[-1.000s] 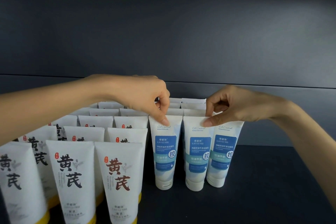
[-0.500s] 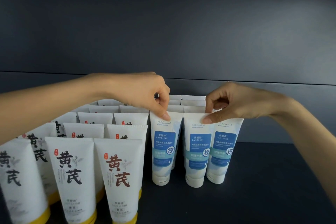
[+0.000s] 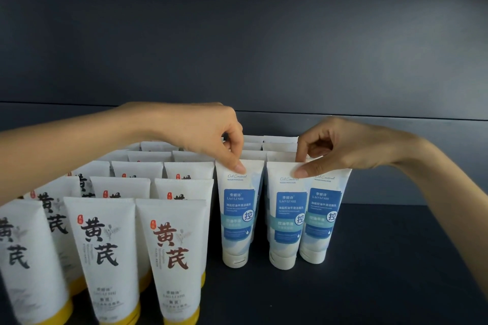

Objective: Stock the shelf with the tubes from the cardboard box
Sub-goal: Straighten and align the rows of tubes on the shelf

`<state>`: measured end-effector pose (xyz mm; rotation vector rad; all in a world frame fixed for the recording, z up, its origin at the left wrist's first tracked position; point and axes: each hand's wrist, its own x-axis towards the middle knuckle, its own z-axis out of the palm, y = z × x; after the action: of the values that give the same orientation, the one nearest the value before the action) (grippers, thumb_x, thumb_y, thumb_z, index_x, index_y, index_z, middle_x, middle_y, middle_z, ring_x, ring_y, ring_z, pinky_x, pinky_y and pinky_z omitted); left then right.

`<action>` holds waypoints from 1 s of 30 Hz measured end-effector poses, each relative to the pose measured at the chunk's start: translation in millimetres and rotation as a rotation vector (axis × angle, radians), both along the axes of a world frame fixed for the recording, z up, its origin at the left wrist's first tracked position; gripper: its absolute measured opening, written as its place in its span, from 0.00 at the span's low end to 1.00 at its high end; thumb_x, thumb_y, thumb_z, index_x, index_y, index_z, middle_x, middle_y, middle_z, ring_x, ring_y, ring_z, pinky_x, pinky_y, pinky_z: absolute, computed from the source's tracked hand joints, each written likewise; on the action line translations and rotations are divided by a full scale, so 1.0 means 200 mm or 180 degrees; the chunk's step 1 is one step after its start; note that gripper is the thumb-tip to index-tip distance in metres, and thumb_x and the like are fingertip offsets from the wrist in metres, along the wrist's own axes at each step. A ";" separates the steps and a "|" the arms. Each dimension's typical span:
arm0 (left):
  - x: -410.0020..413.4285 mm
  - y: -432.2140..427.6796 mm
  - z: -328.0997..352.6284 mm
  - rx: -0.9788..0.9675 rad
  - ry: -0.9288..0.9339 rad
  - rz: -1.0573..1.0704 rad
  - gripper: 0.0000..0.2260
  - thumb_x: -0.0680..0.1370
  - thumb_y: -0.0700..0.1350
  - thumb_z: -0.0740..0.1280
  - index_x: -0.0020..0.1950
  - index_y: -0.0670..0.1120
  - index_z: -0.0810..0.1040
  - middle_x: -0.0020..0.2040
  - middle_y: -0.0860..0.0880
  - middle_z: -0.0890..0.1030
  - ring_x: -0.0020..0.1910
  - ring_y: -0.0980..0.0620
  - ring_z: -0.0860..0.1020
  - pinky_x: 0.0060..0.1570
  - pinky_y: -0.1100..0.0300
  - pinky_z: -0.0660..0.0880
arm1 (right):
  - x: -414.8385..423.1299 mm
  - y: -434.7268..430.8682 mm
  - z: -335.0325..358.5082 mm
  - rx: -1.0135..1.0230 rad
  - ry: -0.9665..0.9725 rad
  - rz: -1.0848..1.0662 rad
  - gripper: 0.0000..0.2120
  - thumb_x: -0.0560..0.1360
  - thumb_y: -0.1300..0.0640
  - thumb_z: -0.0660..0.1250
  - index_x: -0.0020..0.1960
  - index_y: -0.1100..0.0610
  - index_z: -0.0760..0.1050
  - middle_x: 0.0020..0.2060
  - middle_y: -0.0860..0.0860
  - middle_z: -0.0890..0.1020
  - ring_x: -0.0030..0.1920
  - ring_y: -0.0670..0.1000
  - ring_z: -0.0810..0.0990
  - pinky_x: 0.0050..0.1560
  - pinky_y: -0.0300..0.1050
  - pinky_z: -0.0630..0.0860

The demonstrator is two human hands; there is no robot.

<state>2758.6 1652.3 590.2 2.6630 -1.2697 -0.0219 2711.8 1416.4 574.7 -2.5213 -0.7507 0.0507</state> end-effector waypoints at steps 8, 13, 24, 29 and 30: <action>-0.02 -0.01 0.00 -0.0030 -0.0025 -0.0039 0.08 0.69 0.54 0.73 0.37 0.51 0.82 0.34 0.55 0.76 0.34 0.62 0.72 0.35 0.72 0.67 | 0.00 -0.01 0.01 0.0055 -0.0021 0.0124 0.10 0.65 0.46 0.73 0.41 0.52 0.82 0.31 0.63 0.67 0.32 0.52 0.62 0.34 0.45 0.59; -0.02 -0.02 -0.01 -0.0080 -0.0107 -0.0052 0.07 0.69 0.54 0.73 0.35 0.53 0.82 0.32 0.57 0.75 0.33 0.62 0.71 0.34 0.71 0.67 | -0.02 -0.13 0.08 0.0098 0.0000 -0.0155 0.14 0.62 0.44 0.74 0.46 0.45 0.82 0.29 0.49 0.64 0.31 0.47 0.62 0.34 0.38 0.61; -0.02 -0.03 -0.02 -0.0148 -0.0176 -0.0094 0.08 0.68 0.56 0.73 0.33 0.54 0.81 0.32 0.57 0.74 0.32 0.59 0.70 0.33 0.69 0.65 | 0.01 -0.25 0.06 -0.0324 0.0192 -0.0325 0.23 0.55 0.31 0.73 0.43 0.44 0.83 0.45 0.64 0.79 0.42 0.59 0.75 0.50 0.53 0.73; -0.03 -0.02 -0.03 -0.0257 -0.0158 -0.0147 0.07 0.68 0.54 0.73 0.33 0.53 0.82 0.32 0.55 0.74 0.32 0.60 0.70 0.33 0.70 0.65 | -0.01 -0.23 0.06 0.0025 0.0363 -0.0316 0.10 0.62 0.48 0.76 0.34 0.54 0.84 0.28 0.47 0.81 0.29 0.41 0.75 0.35 0.29 0.70; -0.04 -0.02 -0.03 -0.0293 -0.0145 -0.0139 0.07 0.68 0.53 0.74 0.33 0.53 0.81 0.32 0.55 0.73 0.32 0.59 0.70 0.33 0.70 0.65 | 0.00 -0.23 0.06 0.0069 0.0374 -0.0343 0.08 0.62 0.51 0.75 0.33 0.55 0.83 0.27 0.45 0.81 0.28 0.40 0.74 0.34 0.27 0.68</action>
<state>2751.1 1649.2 584.6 2.5718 -1.3096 0.0895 2711.3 1370.3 586.0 -2.5091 -0.5654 0.1513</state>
